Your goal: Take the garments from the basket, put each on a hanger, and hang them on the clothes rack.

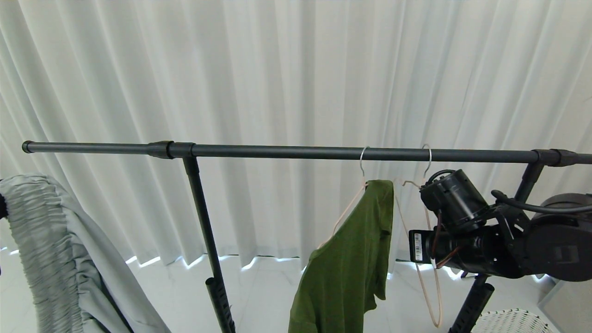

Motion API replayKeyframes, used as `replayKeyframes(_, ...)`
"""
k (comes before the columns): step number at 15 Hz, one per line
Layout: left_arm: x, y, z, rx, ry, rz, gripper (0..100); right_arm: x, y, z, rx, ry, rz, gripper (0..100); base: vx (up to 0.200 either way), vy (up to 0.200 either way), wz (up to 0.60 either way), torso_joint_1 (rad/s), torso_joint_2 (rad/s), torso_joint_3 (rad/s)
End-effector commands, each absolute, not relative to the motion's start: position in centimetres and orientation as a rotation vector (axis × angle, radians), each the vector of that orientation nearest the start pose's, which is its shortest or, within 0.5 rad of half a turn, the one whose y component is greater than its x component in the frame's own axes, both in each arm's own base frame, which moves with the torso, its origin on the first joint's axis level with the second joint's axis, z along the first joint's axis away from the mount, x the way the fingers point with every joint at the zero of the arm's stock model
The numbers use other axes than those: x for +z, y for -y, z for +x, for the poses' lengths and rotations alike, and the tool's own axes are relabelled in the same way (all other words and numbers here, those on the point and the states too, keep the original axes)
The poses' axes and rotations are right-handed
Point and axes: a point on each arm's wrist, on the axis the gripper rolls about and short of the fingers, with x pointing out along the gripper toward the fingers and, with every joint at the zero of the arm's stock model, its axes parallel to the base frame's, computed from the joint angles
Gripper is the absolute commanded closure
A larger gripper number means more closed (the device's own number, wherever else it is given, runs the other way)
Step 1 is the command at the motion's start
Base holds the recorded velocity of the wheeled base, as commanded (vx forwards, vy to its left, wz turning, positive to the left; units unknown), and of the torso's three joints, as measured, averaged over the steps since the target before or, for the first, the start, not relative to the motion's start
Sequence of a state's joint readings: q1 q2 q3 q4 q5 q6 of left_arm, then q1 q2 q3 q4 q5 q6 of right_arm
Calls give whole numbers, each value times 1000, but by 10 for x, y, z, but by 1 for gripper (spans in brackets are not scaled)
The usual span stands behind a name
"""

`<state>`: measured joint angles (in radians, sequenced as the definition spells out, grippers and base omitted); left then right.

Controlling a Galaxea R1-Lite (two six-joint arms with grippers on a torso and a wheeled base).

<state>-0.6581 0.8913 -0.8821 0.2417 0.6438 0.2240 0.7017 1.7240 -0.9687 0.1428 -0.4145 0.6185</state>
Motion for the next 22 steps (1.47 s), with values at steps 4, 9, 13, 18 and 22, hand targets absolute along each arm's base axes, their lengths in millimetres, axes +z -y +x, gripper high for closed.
replayKeyframes(4,284,40,74,-36,-192,373,100,181,-166,206,60,-720,119,100,0,0,0,0,0,0)
replayKeyframes(9,284,40,74,-35,-190,371,100,182,-148,187,46,-669,49,100,0,0,0,0,0,0)
replayKeyframes(13,287,40,73,-35,-182,365,100,184,-142,182,31,-607,64,100,0,0,0,0,0,0)
replayKeyframes(18,287,40,74,-34,-181,364,100,191,-133,171,79,-521,34,100,0,0,0,0,0,0)
replayKeyframes(22,287,40,74,-34,-180,363,100,186,-126,164,119,-454,-31,100,0,0,0,0,0,0)
